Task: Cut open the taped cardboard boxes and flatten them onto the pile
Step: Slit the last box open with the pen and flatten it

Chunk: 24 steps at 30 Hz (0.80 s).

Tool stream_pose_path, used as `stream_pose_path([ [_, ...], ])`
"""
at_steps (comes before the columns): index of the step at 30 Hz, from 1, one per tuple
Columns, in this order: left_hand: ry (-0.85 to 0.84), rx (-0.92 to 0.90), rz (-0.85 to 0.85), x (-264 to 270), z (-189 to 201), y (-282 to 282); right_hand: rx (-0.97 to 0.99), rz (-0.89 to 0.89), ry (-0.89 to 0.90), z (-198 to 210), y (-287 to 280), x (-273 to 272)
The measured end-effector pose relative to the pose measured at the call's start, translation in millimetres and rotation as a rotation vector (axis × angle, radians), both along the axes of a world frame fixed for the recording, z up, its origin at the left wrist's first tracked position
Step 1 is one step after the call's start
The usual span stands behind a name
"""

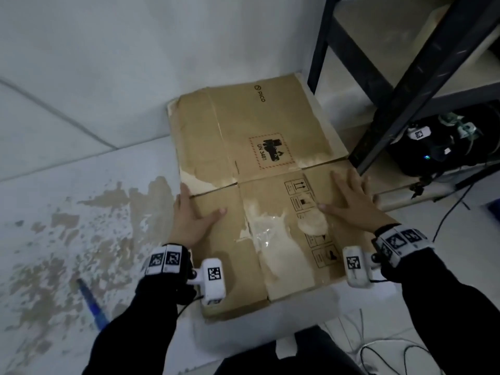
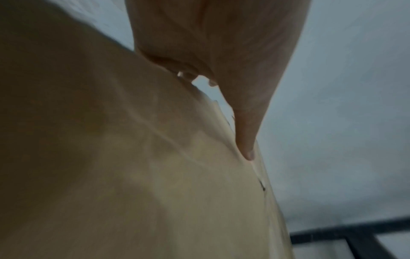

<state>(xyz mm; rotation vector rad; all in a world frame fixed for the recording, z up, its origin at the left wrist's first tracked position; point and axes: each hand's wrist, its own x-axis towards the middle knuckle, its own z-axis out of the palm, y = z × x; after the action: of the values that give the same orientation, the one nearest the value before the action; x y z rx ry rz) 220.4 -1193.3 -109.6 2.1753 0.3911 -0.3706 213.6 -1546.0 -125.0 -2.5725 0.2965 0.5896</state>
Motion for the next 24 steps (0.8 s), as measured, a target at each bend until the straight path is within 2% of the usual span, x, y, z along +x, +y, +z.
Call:
stream_pose_path([
  [3,0.032,-0.068,0.258,-23,0,3,0.215,-0.25,-0.107,2,-24,-15],
  [7,0.275,-0.376,0.449,-75,-17,-5,0.442,-0.418,0.12,-2,-41,-32],
  [10,0.299,-0.462,0.533,-93,-28,-14,0.569,-0.466,0.198,-1,-43,-27],
  [13,0.287,-0.53,0.539,-96,-24,-13,0.638,-0.465,0.205,3,-39,-28],
  [19,0.329,-0.537,0.547,-100,-17,20,0.676,-0.42,0.197,-11,-21,-58],
  [24,0.305,-0.582,0.541,-87,-15,19,0.713,-0.565,0.271,-5,-27,-40],
])
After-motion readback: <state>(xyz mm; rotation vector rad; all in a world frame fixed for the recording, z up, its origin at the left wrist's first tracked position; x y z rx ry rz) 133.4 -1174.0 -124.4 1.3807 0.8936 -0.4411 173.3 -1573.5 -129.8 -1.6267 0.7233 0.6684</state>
